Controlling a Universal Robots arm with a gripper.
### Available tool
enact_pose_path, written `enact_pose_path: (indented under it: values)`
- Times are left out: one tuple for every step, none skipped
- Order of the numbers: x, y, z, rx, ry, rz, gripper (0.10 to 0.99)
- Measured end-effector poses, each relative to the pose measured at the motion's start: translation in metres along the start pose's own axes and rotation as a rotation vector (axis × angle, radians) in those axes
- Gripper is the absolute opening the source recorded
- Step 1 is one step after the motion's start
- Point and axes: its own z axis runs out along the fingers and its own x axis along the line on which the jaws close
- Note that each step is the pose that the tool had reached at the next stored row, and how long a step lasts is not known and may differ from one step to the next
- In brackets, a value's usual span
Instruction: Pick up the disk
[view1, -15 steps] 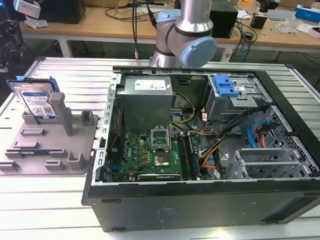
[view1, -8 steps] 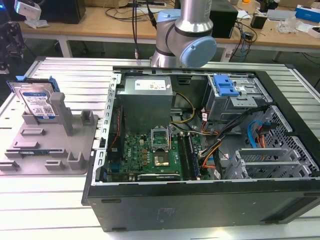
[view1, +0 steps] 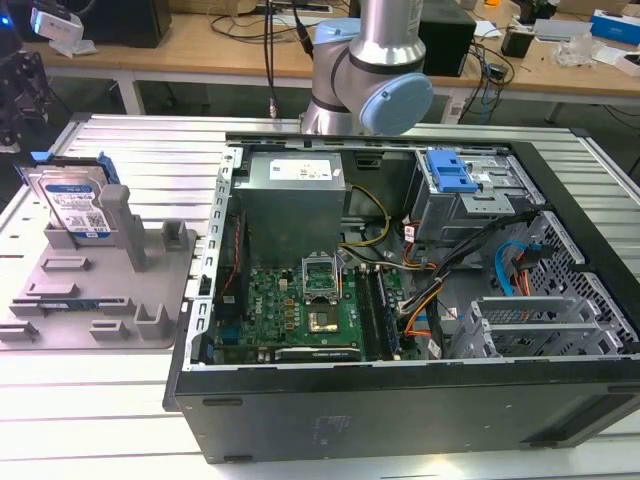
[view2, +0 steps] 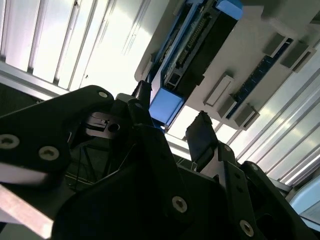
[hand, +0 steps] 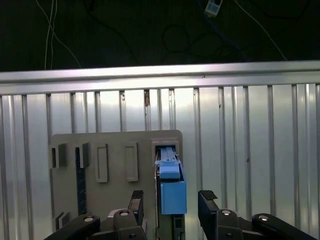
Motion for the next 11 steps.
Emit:
enact_pose_path:
  values:
    - [0.0, 0.0003, 0.0014, 0.0, 0.0, 0.0, 0.557]
    - [0.0, 0.0004, 0.0022, 0.0, 0.0, 0.0, 0.557]
    - [0.0, 0.0004, 0.0028, 0.0, 0.0, 0.0, 0.557]
    - [-0.0001, 0.0005, 0.004, 0.0, 0.0, 0.0, 0.557]
    - [-0.0001, 0.0005, 0.0048, 0.0, 0.0, 0.0, 0.557]
    - [-0.0001, 0.0005, 0.0055, 0.0, 0.0, 0.0, 0.557]
    - [-0.0001, 0.0005, 0.0065, 0.0, 0.0, 0.0, 0.557]
    - [-0.0002, 0.0005, 0.0073, 0.0, 0.0001, 0.0, 0.557]
    - [-0.0003, 0.0005, 0.0085, 0.0, 0.0001, 0.0, 0.557]
    - [-0.0004, 0.0005, 0.0093, 0.0, 0.0001, 0.0, 0.557]
    - [-0.0005, 0.0005, 0.0111, 0.0, 0.0002, 0.0, 0.557]
